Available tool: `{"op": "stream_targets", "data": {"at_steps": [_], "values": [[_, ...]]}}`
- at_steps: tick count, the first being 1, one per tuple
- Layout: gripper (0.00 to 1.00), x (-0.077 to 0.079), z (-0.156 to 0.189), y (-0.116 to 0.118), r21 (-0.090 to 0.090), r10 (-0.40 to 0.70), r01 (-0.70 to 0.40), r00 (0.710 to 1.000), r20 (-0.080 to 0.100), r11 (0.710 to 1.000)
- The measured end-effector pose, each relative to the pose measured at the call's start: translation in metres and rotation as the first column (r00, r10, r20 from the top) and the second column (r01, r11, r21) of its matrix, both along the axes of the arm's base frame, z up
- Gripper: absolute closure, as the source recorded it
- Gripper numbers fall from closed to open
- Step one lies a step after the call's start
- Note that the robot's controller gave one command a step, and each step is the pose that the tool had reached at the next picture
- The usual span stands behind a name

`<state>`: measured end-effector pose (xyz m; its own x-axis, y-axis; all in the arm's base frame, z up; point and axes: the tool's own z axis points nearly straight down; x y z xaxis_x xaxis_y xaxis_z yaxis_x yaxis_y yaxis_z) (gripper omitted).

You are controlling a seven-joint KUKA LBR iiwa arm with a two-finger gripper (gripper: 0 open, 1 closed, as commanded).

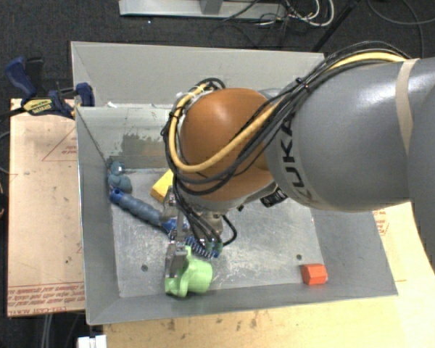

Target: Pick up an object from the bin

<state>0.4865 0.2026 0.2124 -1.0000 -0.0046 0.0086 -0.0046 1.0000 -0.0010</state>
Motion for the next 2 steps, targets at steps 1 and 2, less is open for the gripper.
{"op": "stream_targets", "data": {"at_steps": [1, 2], "values": [[0.00, 0.0505, -0.1382, -0.0596, 0.012, -0.184, 0.184, 0.983, 0.023, 0.983], [0.00, 0.0528, -0.1352, -0.0574, 0.007, -0.183, 0.183, 0.983, 0.015, 0.983]]}}
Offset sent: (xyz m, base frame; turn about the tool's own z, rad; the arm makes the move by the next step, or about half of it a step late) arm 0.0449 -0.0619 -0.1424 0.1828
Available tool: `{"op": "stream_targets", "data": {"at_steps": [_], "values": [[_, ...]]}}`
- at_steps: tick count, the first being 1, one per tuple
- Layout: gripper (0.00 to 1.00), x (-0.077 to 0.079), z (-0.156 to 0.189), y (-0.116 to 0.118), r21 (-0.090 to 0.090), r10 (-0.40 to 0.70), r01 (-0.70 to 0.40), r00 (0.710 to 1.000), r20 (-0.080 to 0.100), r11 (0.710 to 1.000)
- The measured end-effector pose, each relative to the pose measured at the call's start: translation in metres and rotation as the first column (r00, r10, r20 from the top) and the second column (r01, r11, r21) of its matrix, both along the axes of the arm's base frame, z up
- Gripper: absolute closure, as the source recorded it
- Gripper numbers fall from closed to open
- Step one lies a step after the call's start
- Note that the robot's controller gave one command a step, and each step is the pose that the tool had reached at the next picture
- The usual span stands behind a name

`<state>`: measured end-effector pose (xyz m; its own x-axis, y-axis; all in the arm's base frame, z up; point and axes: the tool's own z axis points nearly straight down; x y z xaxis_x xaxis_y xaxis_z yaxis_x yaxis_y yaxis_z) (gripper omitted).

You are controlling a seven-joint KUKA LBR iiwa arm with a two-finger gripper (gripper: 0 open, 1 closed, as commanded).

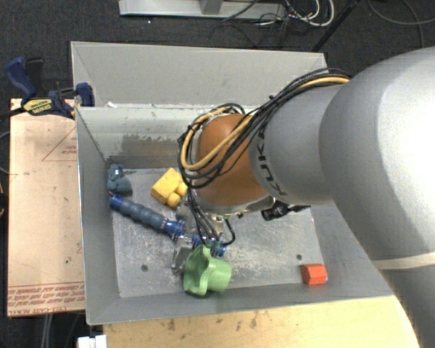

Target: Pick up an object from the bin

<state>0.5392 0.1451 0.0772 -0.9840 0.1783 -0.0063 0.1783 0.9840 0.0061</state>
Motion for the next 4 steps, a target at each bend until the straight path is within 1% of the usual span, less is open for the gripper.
{"op": "stream_targets", "data": {"at_steps": [3, 4], "values": [[0.00, 0.0023, 0.0027, 0.0029, -0.003, -0.001, 0.001, 1.000, -0.006, 1.000], [1.00, 0.0053, 0.0054, 0.0026, -0.001, -0.003, 0.003, 1.000, 0.004, 1.000]]}}
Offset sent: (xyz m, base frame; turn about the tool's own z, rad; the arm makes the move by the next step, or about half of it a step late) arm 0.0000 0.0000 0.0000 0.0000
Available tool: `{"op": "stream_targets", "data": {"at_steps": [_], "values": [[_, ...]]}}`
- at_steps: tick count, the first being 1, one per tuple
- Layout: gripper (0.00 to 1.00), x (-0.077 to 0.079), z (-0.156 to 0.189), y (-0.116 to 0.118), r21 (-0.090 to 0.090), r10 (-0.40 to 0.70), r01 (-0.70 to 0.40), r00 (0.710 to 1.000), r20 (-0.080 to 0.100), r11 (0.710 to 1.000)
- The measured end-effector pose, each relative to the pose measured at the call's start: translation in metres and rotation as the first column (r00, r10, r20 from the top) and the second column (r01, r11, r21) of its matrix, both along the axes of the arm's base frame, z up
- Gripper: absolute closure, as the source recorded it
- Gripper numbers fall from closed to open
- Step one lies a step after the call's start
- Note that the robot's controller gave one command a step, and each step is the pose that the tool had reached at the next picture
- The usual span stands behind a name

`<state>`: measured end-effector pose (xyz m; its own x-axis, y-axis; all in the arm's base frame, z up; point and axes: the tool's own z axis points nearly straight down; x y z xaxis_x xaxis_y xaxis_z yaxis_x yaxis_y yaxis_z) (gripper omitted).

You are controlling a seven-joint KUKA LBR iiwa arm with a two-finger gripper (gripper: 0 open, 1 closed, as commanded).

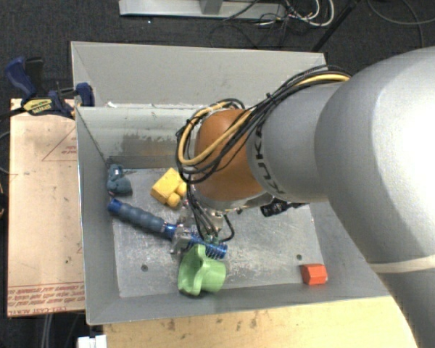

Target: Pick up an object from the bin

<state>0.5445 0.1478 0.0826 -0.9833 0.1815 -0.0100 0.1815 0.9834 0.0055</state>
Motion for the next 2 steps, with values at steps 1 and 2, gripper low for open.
{"op": "stream_targets", "data": {"at_steps": [1, 2], "values": [[1.00, 0.001, 0.018, 0.000, -0.002, -0.001, 0.001, 1.000, -0.009, 1.000], [1.00, 0.002, 0.117, 0.000, -0.001, 0.000, 0.000, 1.000, -0.004, 1.000]]}}
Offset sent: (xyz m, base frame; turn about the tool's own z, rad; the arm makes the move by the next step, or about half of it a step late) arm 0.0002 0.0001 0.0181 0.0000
